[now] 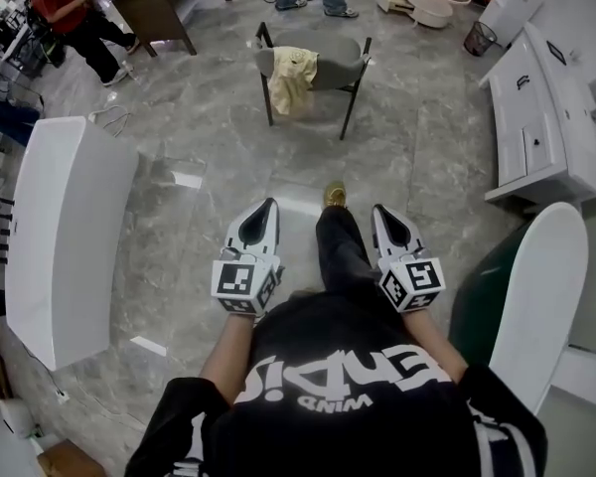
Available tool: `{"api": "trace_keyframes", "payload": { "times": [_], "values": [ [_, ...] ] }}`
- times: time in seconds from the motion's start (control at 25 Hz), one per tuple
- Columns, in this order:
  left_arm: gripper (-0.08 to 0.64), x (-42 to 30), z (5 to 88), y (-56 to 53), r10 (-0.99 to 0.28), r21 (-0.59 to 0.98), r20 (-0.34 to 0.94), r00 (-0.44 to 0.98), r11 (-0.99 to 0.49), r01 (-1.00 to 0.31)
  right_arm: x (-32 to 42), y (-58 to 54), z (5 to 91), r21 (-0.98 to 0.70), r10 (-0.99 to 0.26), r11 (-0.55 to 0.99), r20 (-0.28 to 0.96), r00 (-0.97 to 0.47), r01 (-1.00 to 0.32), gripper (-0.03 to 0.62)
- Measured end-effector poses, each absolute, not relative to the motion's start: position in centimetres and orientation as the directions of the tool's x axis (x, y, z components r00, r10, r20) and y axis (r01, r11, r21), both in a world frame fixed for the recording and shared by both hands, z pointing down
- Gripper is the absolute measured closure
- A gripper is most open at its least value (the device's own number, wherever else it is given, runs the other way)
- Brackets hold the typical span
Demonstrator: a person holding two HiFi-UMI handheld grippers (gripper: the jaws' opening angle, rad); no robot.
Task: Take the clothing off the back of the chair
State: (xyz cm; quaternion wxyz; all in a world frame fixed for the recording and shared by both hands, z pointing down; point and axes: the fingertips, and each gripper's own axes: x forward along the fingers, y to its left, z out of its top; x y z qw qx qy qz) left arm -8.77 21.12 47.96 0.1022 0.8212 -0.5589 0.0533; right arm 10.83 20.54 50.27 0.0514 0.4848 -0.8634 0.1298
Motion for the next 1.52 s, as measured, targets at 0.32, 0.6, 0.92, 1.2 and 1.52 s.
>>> {"api": "trace_keyframes", "payload": {
  "times": [0.32, 0.6, 0.92, 1.2, 1.52],
  "values": [
    [0.545, -12.1, 49.0, 8.8, -0.919, 0.087, 0.212, 0.332, -0.321, -0.943, 7.2, 6.8, 51.1, -0.192, -0.795, 0.543, 0.194, -0.574, -0.817, 0.578],
    [0.545, -12.8, 47.1, -5.6, -0.927, 0.081, 0.224, 0.302, -0.291, -0.953, 4.4, -8.6, 49.9, -0.207, -0.709, 0.631, 0.237, -0.664, -0.748, 0.578],
    [0.545, -14.6, 44.0, -18.1, -0.952, 0.057, 0.206, 0.225, -0.218, -0.974, 1.5, -22.0, 47.5, -0.241, -0.649, 0.690, 0.211, -0.731, -0.682, 0.578],
    [0.545, -16.1, 43.8, -21.5, -0.957, 0.070, 0.223, 0.188, -0.176, -0.982, -0.1, -26.1, 47.1, -0.265, -0.628, 0.705, 0.198, -0.752, -0.658, 0.578],
    [0.545, -16.5, 44.4, -23.8, -0.949, 0.082, 0.218, 0.226, -0.213, -0.974, 1.1, -28.4, 46.6, -0.251, -0.692, 0.648, 0.199, -0.694, -0.719, 0.578]
  ]
}}
